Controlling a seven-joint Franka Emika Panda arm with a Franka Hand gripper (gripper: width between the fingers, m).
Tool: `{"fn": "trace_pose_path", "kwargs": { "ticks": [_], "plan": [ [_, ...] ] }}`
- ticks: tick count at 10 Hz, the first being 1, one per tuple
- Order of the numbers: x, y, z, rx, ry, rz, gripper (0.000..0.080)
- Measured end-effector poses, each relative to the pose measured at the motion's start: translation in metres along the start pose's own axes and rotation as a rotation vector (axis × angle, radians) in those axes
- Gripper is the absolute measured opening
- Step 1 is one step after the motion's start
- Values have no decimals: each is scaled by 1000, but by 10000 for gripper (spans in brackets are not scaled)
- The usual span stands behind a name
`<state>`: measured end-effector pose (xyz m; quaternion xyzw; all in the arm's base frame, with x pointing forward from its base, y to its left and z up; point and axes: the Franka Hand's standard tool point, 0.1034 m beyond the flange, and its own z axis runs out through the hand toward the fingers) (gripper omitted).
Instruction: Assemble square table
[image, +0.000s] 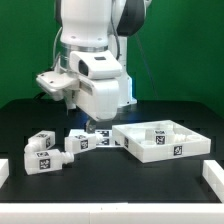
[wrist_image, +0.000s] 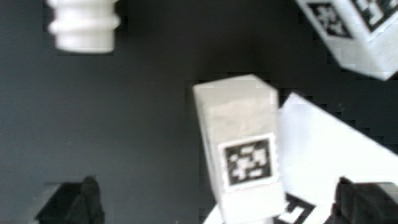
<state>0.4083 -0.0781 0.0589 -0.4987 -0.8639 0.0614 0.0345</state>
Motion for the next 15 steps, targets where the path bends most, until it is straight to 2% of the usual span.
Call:
{"fn": "trace_pose_path", "kwargs": {
  "ticks": [3, 5, 6, 7, 8, 12, 13, 14, 15],
  "plan": [
    [-1, -1, 1, 2, 1, 20, 649],
    [4, 5, -2, -7, 18, 320, 649],
    [8, 6, 1, -11, 64, 550, 649],
    [11, 8, 7, 1, 105, 774, 649],
    [10, 10, 7, 11, 112, 864, 649],
    [12, 11, 6, 23, 113, 1132, 649],
    [20, 15, -1, 1, 106, 1290, 649],
    [34, 21, -7, -26, 106, 1476, 649],
    [52, 30, -6, -57, 127, 1651, 649]
  ]
}}
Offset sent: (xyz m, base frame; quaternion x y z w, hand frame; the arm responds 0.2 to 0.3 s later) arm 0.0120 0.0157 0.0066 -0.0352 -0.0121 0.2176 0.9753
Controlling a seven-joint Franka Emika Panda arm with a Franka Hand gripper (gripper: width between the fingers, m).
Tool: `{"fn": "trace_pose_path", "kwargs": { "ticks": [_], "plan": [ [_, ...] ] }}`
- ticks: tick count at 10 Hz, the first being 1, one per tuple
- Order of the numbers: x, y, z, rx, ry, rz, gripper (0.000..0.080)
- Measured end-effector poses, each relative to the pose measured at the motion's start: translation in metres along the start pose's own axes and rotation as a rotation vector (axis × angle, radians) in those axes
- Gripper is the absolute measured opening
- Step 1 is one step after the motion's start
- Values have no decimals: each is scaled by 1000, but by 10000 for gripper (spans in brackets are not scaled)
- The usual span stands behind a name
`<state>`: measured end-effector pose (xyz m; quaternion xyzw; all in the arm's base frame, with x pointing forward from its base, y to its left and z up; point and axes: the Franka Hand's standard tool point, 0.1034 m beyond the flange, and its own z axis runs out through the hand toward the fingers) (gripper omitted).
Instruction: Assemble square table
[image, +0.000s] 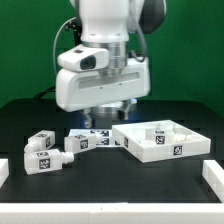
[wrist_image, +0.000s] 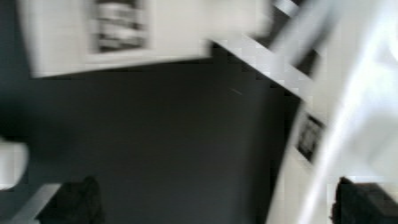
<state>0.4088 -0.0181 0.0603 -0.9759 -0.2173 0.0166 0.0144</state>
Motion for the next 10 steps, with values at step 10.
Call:
{"fn": "trace_pose_path", "kwargs": {
  "ticks": [10],
  "plan": [
    [14, -41, 32, 5, 122, 82, 649]
  ]
}}
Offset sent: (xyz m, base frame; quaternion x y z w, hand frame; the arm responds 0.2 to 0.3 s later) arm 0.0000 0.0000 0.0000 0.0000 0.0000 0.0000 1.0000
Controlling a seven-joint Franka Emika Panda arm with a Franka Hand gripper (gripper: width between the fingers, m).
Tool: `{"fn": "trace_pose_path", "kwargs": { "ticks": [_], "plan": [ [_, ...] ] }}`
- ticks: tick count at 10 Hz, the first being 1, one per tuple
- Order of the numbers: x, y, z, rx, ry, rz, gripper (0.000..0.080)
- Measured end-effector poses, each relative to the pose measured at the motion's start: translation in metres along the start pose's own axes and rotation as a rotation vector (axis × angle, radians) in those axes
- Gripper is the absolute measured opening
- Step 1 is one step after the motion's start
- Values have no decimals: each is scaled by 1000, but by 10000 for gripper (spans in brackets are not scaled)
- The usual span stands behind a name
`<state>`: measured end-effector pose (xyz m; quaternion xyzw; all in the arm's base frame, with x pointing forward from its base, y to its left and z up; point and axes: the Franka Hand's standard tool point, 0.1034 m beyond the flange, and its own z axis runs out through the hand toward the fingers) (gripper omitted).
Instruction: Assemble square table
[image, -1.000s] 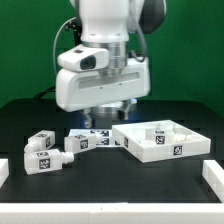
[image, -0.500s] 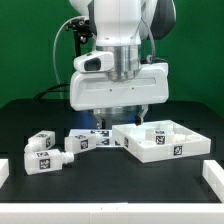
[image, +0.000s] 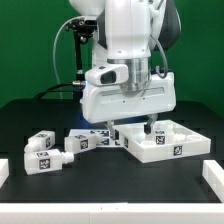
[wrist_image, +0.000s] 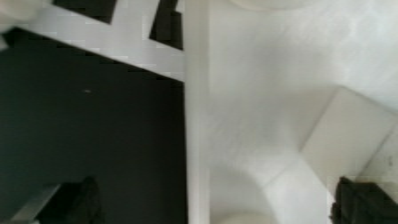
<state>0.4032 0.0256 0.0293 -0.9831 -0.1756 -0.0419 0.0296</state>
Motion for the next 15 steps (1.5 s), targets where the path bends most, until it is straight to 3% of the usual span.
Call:
{"fn": "trace_pose_path", "kwargs": {
  "ticks": [2, 7, 9, 15],
  "plan": [
    [8, 5, 0, -13, 45, -19, 649],
    [6, 11, -15, -22, 25, -48, 649],
    [-5, 14, -6, -20, 31, -62, 649],
    [-16, 9, 21, 4, 28, -56, 649]
  ]
}}
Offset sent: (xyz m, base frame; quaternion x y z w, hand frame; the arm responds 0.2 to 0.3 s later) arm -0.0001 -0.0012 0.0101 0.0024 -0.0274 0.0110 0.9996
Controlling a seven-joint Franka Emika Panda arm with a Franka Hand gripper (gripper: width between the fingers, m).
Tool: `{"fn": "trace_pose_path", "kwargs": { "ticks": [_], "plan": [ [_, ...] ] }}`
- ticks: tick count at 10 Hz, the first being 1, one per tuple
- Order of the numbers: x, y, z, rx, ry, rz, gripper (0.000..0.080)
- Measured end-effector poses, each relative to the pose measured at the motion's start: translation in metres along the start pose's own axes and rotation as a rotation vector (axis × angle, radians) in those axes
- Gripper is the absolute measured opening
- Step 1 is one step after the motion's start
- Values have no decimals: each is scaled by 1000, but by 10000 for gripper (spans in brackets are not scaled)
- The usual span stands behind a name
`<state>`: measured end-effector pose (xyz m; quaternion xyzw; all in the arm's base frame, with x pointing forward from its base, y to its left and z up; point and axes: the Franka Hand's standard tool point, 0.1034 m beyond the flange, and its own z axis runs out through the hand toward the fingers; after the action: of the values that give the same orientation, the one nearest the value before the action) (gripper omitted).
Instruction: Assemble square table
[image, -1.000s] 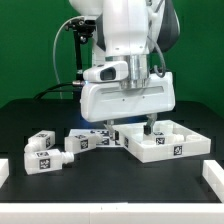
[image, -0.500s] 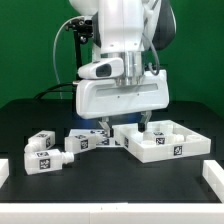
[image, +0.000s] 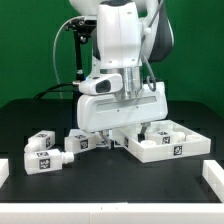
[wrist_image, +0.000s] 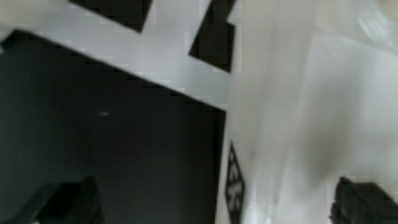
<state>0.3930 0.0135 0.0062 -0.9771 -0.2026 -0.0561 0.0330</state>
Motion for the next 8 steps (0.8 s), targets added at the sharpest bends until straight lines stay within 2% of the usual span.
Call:
{"fn": "trace_pose_path", "kwargs": {
  "ticks": [2, 3, 4, 5, 7, 8],
  "plan": [
    [0, 0, 0, 0, 0, -1, 402],
    [0, 0, 0, 0, 0, -1, 402],
    [0, 0, 0, 0, 0, -1, 202],
    [0, 0, 0, 1, -1, -1, 68],
    [-1, 1, 0, 1, -4, 3, 51],
    [0, 8, -7, -2, -17, 47, 51]
  ]
}}
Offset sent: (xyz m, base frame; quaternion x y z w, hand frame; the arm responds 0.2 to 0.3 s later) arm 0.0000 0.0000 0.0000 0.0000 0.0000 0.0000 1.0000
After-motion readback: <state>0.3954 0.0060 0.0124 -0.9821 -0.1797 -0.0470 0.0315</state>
